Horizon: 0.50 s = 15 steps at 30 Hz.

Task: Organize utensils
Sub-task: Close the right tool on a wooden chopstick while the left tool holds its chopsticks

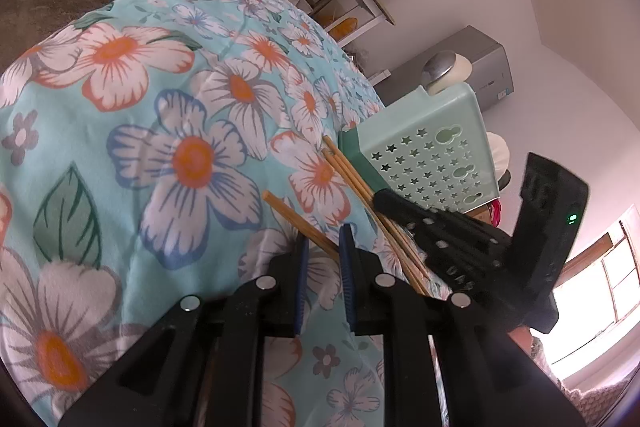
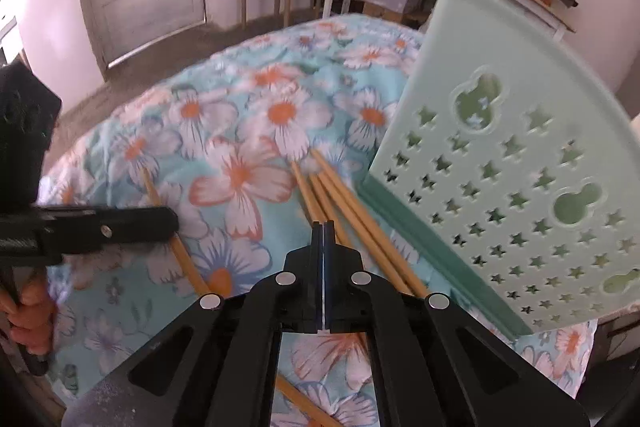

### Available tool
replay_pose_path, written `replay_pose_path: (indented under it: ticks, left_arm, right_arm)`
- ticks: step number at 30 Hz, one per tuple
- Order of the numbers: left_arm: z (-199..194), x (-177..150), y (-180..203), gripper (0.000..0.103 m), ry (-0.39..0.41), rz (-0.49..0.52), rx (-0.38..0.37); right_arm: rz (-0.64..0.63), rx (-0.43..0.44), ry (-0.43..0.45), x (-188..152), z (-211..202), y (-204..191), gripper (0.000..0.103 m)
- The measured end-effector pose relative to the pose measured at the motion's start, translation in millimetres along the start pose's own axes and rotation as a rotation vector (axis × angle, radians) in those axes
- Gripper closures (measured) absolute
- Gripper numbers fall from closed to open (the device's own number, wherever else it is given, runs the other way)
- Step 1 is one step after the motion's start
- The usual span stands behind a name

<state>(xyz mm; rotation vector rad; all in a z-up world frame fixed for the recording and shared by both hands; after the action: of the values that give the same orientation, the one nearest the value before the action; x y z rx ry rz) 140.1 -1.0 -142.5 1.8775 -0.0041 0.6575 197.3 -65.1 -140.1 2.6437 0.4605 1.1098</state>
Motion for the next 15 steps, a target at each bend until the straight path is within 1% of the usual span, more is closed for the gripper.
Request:
replay_pose_path:
  ticks: [3, 6, 8, 9, 11, 15]
  left_arm:
    - [0, 0, 0, 0.089, 0.0, 0.0, 0.0]
    - [0, 0, 0, 0.089, 0.001, 0.001, 0.0]
    - [0, 0, 0, 0.089, 0.001, 0.001, 0.001]
    - [0, 0, 0, 0.089, 0.001, 0.001, 0.001]
    - [0, 0, 0, 0.089, 0.001, 0.001, 0.0]
    - [0, 1, 0, 0.089, 0.001, 0.001, 0.0]
  right_arm:
    - [-0.001, 0.017, 0.003, 7, 2, -3, 0.103]
    - [-0.02, 0.033, -0.015, 9, 5, -6, 0.102]
    - [-0.029, 0.044, -0.024, 17, 17, -13, 0.102]
    - [-0.035, 0.047, -0.027, 20, 22, -16, 0.097]
    - [-0.043, 0.063, -0.037, 26, 32, -21, 0.094]
    - [-0.069, 0.077, -0.064, 26, 41, -27, 0.093]
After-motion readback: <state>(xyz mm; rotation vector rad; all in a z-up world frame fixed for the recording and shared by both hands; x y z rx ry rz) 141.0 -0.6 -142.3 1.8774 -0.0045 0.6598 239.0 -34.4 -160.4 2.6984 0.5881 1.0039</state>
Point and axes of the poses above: each gripper's, at about its wrist camera, not at the fingertips, and z roughly the way its jaws point, y to its right, x to its top, the point moved 6 cm from there along z, roughly the way its jaws point, and after that the axes turned 14 degrees about -x, right-handed, at the moved point
